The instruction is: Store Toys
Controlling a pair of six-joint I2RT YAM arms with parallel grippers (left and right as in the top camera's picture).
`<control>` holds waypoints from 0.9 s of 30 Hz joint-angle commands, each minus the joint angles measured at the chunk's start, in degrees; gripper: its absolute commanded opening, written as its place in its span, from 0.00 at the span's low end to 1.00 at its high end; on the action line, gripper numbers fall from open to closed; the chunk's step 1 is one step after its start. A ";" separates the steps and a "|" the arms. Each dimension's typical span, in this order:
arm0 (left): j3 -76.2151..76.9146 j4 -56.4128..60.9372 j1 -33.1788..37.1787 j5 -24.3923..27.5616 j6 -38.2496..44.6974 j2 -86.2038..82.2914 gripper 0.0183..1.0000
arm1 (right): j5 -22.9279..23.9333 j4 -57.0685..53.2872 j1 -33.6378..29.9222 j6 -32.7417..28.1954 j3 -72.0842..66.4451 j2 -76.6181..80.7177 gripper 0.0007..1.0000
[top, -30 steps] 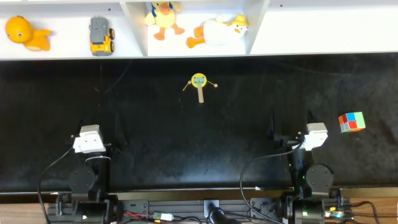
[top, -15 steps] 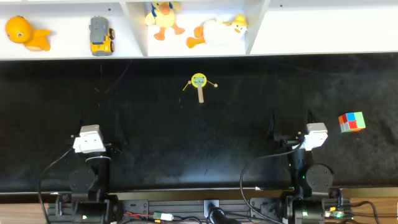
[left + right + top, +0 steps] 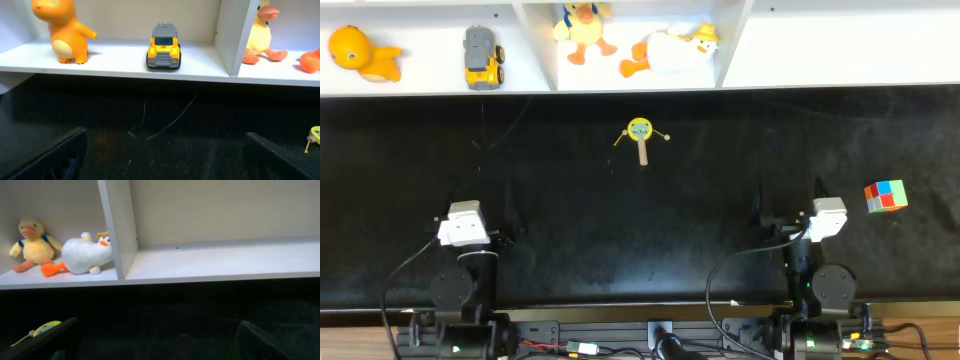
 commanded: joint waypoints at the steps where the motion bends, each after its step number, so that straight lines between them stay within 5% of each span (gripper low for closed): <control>1: -0.11 -0.11 -0.20 -0.68 1.31 -0.74 1.00 | 2.08 -0.11 0.22 -0.17 -0.72 -0.46 0.99; 16: -0.11 -0.11 -0.20 -0.68 1.31 -0.74 1.00 | 2.29 -2.89 0.42 -0.22 8.57 8.96 1.00; 27: -0.11 -0.11 -0.20 -0.68 1.31 -0.74 1.00 | 13.11 -17.62 11.15 -0.17 25.66 21.62 1.00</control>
